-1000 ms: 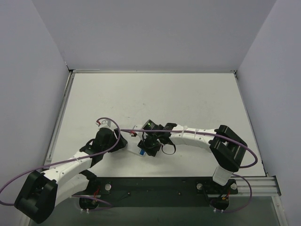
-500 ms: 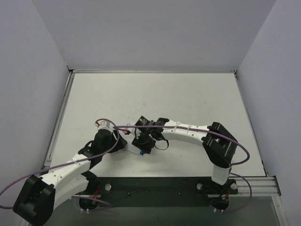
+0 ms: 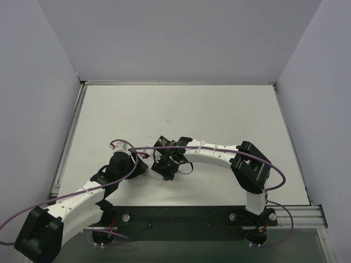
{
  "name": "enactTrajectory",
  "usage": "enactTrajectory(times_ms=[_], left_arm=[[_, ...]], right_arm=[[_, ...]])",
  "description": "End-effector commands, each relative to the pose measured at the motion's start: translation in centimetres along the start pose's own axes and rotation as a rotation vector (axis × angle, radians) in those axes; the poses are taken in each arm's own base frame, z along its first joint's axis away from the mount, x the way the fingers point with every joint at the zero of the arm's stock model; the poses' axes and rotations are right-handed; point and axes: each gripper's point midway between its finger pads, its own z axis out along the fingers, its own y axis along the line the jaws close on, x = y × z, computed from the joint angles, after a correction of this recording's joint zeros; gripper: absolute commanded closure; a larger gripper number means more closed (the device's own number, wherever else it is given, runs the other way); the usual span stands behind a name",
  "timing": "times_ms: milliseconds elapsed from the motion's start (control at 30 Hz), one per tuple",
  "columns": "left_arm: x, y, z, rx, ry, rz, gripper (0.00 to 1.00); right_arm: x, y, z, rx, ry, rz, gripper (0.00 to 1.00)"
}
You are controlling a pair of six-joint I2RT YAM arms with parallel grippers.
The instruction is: Load the batteries into the remote control
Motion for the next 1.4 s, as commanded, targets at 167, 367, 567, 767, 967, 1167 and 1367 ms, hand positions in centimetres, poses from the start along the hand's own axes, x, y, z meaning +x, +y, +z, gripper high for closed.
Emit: enactTrajectory(times_ms=[167,367,567,767,967,1167,1367], left_arm=[[-1.2,-0.5,-0.2,0.02,-0.062,-0.034,0.31],[-1.7,0.1,-0.7,0.004,-0.11,-0.073,0.31],[-2.5,0.9,-1.4,-0.017,-0.171,-0.114,0.31],[-3.1,1.1,-2.1,-0.008,-0.221,-0.146,0.31],[-3.1,1.1,-2.2,-0.003,-0.223,-0.153,0.31],[-3.1,1.0,-2.2,0.001,-0.223,-0.154,0.31],[-3.1,1.0,-2.1,0.002,-0.222,-0.154,0.31]], right_arm=[[0.0,0.8,0.4,-0.025,0.037,-0.018,0.58],[0.4,0.7,0.9,-0.015,0.054,-0.019,0.56],[0.7,0.5,1.3,-0.004,0.069,-0.018,0.53],[0.5,0.6,1.2,0.0,0.064,-0.014,0.51],[0.3,0.5,1.2,0.006,0.061,0.004,0.49],[-0.2,0.8,1.2,0.001,0.053,0.028,0.48],[0.0,0.7,1.5,0.008,0.062,0.036,0.48]])
